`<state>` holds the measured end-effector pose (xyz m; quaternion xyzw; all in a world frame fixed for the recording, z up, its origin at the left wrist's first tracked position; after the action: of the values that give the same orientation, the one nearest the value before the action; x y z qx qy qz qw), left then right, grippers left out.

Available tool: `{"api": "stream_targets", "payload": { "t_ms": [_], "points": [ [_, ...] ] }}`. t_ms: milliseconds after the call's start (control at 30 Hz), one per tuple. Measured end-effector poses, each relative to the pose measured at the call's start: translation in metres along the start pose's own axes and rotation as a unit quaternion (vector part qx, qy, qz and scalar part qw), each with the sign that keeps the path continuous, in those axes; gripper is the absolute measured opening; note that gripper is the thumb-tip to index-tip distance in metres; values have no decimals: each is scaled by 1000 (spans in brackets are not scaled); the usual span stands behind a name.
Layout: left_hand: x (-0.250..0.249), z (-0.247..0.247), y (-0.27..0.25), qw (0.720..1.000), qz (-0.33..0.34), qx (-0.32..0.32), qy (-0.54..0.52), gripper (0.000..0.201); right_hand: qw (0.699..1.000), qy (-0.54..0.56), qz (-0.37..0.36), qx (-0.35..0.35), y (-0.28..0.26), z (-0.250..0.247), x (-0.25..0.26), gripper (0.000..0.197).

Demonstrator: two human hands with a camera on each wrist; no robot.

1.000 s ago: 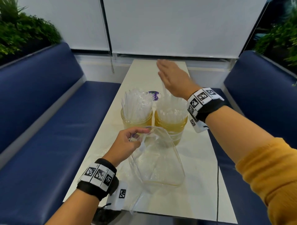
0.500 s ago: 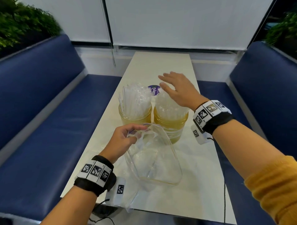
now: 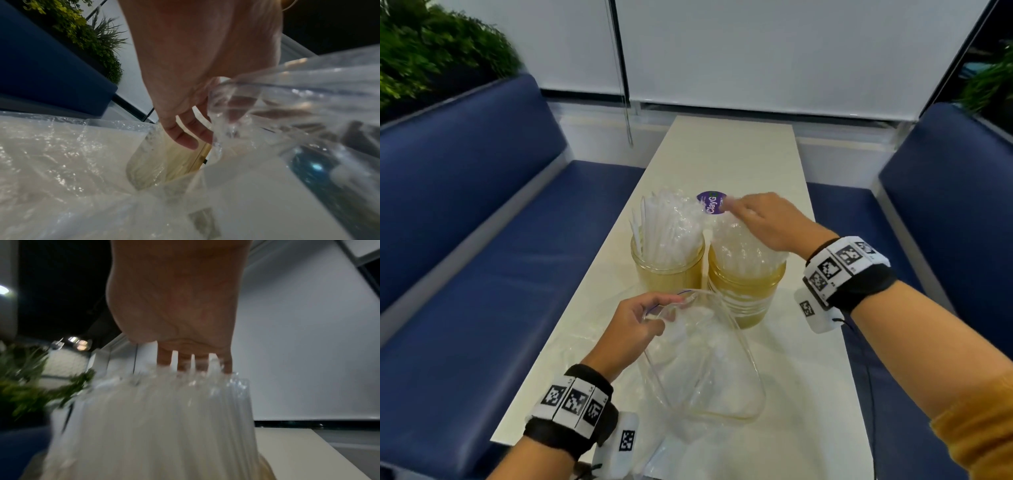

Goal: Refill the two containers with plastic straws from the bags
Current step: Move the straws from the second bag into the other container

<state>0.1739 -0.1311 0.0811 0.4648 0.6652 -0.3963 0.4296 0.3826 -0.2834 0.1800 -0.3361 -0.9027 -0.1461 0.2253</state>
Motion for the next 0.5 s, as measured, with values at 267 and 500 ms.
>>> {"api": "stream_targets", "payload": {
  "t_ms": [267,500],
  "points": [
    [24,-23,-17,997,-43,-54,45,60,993,20,92,-66,74,-57,-93,29],
    [44,-15,-24,992,-77,-60,83,68,987,-94,122,54,108,0,-173,25]
  ]
}}
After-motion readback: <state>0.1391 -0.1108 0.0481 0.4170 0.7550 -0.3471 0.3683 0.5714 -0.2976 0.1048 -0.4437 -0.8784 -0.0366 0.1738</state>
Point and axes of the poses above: each hand's wrist, its own y-axis towards the middle knuckle, its own z-axis out of the palm, x = y × z, the point moved 6 cm from there along y, towards the middle knuckle, and after that the axes turned 7 degrees about y, right-handed, at the moved point
